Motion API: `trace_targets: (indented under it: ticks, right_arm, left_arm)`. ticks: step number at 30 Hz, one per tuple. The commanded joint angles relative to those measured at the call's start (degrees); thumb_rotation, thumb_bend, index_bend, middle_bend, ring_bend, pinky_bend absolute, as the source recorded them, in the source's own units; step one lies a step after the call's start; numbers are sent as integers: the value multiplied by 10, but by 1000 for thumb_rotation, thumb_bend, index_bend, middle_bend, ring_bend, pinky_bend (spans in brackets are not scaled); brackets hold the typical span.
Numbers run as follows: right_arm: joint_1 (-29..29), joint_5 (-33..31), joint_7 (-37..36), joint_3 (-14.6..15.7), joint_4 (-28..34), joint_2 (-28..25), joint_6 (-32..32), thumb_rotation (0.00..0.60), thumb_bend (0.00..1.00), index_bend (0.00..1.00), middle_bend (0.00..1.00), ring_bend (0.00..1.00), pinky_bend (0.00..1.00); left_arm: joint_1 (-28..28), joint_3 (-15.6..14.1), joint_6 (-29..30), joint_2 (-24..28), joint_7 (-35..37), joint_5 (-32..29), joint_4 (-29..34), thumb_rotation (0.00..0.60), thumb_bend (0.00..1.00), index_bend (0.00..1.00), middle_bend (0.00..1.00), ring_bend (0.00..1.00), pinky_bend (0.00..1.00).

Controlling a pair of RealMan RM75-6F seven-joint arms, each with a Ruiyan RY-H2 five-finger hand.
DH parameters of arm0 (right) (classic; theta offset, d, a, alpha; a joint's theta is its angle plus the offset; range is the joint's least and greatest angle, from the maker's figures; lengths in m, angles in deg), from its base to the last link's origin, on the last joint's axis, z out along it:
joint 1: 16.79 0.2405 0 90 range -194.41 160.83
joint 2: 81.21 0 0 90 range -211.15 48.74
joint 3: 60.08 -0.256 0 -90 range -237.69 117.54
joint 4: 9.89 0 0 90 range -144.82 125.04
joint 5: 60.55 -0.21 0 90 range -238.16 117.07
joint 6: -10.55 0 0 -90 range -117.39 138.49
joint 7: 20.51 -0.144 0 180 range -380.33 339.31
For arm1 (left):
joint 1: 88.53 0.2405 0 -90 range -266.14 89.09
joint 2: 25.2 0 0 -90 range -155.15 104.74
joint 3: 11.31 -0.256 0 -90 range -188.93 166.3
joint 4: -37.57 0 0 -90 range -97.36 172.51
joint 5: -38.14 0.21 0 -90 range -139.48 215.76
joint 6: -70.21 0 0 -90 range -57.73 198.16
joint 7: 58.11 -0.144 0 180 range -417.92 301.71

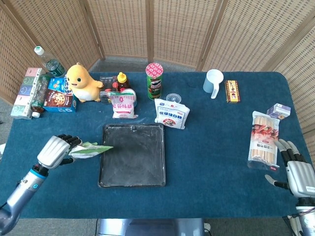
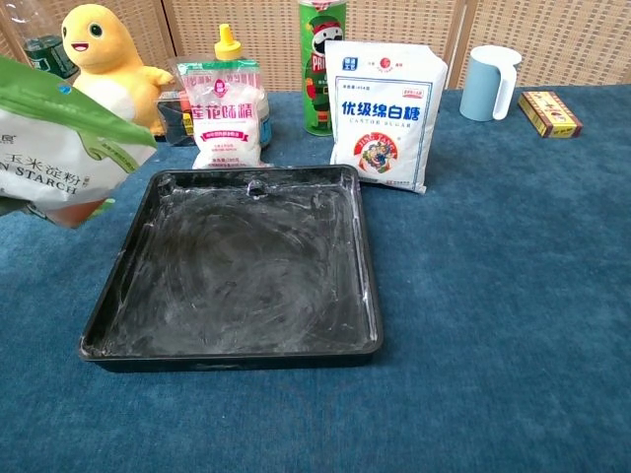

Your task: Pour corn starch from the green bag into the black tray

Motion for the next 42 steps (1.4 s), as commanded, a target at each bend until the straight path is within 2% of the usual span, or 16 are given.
trace_targets:
  ticks: [1, 6, 13, 20, 24, 29, 42]
  right_arm:
    - [1, -1, 2, 0, 0, 1, -1, 600, 0, 0, 0, 11, 162]
    - [2, -4, 1, -1, -1, 1, -4, 600, 0, 0, 0, 11, 162]
    - [2, -5, 0, -2, -3, 1, -4, 600, 0, 0, 0, 12, 162]
    - [2, -6, -1, -1, -3, 1, -6, 600, 0, 0, 0, 11, 162]
    - [3, -9, -2, -2, -4, 0, -7, 600, 0, 0, 0, 12, 162]
    - [4, -11, 0, -2, -4, 1, -10, 600, 0, 0, 0, 11, 162]
    - [5, -15, 8, -1, -7, 5, -16, 600, 0, 0, 0, 11, 162]
  left_arm:
    - [-29, -1, 12, 43, -106, 39, 17, 600, 394, 628, 604, 558, 595]
    - [-63, 1, 12, 63, -198, 86, 22, 600, 395, 648, 613, 564, 609]
    - [-105, 3, -1, 78, -270, 127, 29, 600, 395, 653, 615, 565, 617]
    - [-138, -3, -49, 96, -350, 152, 66, 600, 394, 658, 615, 565, 618]
    - [-160, -10, -83, 112, -421, 182, 86, 600, 395, 675, 622, 568, 622]
    - [-165, -9, -100, 119, -441, 176, 116, 600, 405, 682, 625, 572, 629]
    - [-190, 1, -136, 139, -539, 192, 135, 600, 435, 725, 642, 575, 630]
